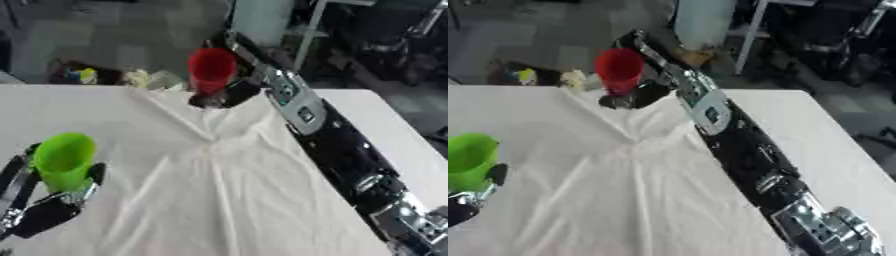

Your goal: Pour the contents of one cup into another cup.

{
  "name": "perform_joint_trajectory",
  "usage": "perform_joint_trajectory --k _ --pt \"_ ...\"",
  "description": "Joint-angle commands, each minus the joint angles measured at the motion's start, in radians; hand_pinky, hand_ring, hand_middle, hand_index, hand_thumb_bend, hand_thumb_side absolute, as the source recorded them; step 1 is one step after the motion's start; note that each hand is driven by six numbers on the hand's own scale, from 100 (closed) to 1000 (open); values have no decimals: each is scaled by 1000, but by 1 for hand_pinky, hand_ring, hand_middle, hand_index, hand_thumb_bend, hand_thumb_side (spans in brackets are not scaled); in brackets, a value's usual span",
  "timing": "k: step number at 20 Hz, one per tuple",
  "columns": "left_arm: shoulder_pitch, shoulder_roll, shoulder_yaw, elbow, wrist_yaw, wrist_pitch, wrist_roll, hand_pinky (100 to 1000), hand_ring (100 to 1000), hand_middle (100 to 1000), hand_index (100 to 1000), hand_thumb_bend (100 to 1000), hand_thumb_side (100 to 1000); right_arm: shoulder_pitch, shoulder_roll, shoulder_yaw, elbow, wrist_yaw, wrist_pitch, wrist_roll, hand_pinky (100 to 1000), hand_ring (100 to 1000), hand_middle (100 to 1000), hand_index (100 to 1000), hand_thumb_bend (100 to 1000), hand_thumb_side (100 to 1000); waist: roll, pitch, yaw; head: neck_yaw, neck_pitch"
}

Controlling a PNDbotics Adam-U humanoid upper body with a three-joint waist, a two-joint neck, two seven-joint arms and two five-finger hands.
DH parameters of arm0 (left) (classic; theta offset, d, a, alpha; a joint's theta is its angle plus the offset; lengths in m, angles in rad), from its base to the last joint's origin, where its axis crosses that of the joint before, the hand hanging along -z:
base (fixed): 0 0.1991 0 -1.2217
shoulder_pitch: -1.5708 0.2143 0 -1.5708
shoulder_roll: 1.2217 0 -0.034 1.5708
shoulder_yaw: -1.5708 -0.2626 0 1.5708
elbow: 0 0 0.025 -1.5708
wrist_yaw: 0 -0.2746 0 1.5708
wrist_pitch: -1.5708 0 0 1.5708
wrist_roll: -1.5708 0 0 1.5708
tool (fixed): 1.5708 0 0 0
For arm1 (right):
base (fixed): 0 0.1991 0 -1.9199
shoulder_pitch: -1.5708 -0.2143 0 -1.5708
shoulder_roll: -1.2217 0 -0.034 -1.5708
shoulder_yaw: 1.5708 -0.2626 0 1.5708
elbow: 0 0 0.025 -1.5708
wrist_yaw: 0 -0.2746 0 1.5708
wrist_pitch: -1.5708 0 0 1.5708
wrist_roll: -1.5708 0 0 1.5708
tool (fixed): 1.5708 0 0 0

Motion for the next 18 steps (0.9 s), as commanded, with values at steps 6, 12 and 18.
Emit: perform_joint_trajectory --k 6,12,18 --pt "-59 -18 -24 23 -4 -20 -28 178 482 509 755 100 434 -33 33 48 -108 134 -27 64 457 403 260 542 100 100 -4 -20 6 3 -1" --pt "-78 -33 -54 48 -18 -30 -63 176 483 509 755 100 423 -41 52 61 -120 262 -69 126 467 417 276 570 100 100 -11 -19 14 0 3" --pt "-84 -53 -86 78 -32 -41 -93 175 484 509 755 100 411 -43 58 60 -133 367 -97 126 470 429 299 595 100 100 -17 -17 15 -2 6"
